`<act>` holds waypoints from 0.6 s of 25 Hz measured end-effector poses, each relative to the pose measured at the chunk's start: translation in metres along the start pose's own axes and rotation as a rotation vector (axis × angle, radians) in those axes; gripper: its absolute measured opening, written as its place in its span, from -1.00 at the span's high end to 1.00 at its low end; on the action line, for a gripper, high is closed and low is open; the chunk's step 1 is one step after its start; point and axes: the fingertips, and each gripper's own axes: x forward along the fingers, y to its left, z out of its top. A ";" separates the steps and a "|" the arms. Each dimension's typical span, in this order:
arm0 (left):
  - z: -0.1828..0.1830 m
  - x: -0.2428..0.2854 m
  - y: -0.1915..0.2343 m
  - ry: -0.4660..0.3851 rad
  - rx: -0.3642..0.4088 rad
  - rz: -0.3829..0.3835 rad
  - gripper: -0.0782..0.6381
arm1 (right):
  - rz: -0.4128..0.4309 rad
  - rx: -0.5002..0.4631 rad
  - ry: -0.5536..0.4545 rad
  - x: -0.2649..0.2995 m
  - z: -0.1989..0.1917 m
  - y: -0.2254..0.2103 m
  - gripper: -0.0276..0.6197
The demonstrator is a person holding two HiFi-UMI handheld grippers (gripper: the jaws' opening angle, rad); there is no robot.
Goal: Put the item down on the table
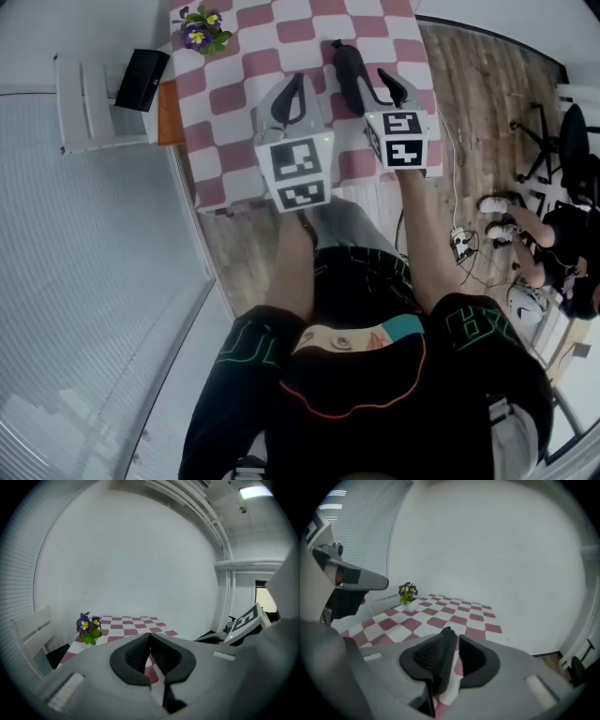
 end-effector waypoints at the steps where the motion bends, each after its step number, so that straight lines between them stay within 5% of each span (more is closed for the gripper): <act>1: 0.006 -0.001 -0.004 -0.016 0.019 0.004 0.76 | -0.020 0.014 -0.039 -0.008 0.008 -0.006 0.64; 6: 0.030 -0.015 -0.022 -0.084 0.031 0.028 0.76 | -0.021 0.080 -0.188 -0.054 0.043 -0.034 0.90; 9: 0.051 -0.019 -0.030 -0.141 0.064 0.032 0.76 | 0.069 0.132 -0.278 -0.074 0.068 -0.046 0.91; 15: 0.084 -0.032 -0.038 -0.192 0.124 0.072 0.76 | 0.058 0.083 -0.382 -0.111 0.095 -0.074 0.91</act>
